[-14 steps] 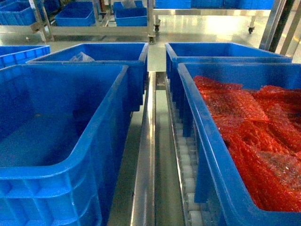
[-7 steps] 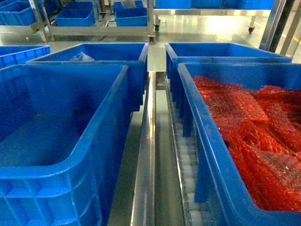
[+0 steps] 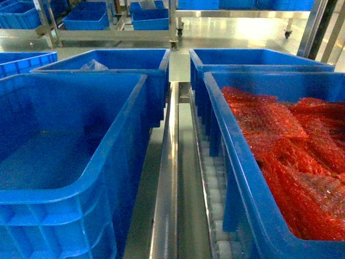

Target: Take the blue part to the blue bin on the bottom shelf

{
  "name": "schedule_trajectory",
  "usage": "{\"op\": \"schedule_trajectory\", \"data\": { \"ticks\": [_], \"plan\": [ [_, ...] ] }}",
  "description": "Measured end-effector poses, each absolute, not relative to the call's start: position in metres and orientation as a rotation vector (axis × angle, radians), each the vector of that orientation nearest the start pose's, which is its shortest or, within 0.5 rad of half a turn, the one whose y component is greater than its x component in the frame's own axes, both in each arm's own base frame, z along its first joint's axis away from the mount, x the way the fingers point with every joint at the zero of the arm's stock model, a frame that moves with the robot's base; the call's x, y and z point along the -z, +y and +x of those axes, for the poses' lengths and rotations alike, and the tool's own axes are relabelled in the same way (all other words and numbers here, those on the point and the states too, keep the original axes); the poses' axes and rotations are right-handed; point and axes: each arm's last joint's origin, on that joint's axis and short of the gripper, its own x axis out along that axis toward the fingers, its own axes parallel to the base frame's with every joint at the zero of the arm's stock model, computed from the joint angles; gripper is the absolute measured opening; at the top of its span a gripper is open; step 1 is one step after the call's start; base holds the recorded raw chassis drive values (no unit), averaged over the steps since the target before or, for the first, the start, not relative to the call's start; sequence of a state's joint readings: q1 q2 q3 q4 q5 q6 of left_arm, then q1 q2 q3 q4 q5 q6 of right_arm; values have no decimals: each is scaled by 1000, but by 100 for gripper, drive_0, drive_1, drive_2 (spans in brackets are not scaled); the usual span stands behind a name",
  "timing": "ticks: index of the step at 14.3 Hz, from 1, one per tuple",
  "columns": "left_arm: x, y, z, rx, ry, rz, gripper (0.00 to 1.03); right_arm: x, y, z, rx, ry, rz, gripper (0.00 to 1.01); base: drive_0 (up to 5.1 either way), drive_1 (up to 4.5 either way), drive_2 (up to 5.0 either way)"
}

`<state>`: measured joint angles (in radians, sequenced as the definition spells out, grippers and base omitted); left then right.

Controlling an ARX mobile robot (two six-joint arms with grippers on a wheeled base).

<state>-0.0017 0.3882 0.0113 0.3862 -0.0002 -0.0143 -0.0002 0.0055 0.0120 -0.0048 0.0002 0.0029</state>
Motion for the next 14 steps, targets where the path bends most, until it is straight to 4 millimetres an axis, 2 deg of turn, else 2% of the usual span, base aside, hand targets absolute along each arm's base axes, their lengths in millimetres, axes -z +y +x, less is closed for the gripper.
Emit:
{"op": "schedule_trajectory", "data": {
  "ticks": [9, 11, 12, 14],
  "plan": [
    [-170, 0, 108, 2, -15, -14, 2, -167, 0, 97, 0, -2, 2, 98, 0, 0, 0],
    [-164, 0, 99, 1, 31, -14, 2, -167, 0, 97, 1, -1, 3, 98, 0, 0, 0],
    [-169, 0, 97, 1, -19, -14, 2, -167, 0, 97, 0, -1, 2, 98, 0, 0, 0],
    [-166, 0, 98, 2, 6, -13, 2, -167, 0, 97, 0, -3, 2, 98, 0, 0, 0]
  ]
}}
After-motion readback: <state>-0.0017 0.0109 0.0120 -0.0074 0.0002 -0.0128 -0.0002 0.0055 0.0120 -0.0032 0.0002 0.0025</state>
